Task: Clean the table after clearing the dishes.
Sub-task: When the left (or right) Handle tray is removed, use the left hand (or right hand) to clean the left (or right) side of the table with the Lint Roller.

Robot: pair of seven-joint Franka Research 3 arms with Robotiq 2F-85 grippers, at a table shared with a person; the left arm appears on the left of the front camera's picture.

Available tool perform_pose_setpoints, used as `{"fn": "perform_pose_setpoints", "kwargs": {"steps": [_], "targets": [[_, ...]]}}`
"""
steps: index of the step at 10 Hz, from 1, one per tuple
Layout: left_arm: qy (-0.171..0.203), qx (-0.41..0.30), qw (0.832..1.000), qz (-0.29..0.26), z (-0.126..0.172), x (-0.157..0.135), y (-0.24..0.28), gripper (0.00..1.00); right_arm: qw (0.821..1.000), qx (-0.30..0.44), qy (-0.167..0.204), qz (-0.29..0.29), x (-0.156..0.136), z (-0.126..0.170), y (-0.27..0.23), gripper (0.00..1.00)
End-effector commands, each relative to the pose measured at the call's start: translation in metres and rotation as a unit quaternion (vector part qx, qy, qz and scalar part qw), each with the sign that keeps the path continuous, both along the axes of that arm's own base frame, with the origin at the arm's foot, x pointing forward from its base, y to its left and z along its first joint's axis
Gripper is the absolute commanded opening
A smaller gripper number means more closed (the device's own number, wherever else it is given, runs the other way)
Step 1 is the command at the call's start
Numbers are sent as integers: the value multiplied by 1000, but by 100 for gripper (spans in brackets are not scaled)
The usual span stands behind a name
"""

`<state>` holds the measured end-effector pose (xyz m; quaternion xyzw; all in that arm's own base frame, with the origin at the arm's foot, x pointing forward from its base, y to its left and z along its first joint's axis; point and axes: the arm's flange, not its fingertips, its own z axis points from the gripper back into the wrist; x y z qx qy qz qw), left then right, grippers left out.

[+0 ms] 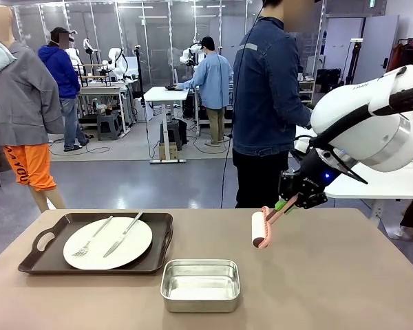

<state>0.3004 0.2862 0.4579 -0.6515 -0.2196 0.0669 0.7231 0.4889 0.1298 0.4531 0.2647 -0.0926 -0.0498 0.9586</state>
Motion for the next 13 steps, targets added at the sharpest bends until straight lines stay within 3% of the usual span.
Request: {"fn": "perform_pose_setpoints", "kwargs": {"steps": [1, 3, 6, 10, 13], "targets": [[-1, -2, 1000, -4, 2, -4, 1, 100, 998, 57, 18, 17, 31, -31, -9, 21], [-1, -2, 1000, -4, 2, -4, 1, 100, 996, 78, 31, 27, 42, -44, -15, 21], [-1, -2, 1000, -4, 2, -4, 1, 100, 987, 121, 90, 53, 59, -77, -20, 21], [-1, -2, 1000, -4, 2, -4, 1, 100, 992, 105, 53, 39, 48, -110, -19, 21], [-1, -2, 1000, -4, 2, -4, 1, 100, 992, 100, 60, 39, 36, -135, -39, 21]]}}
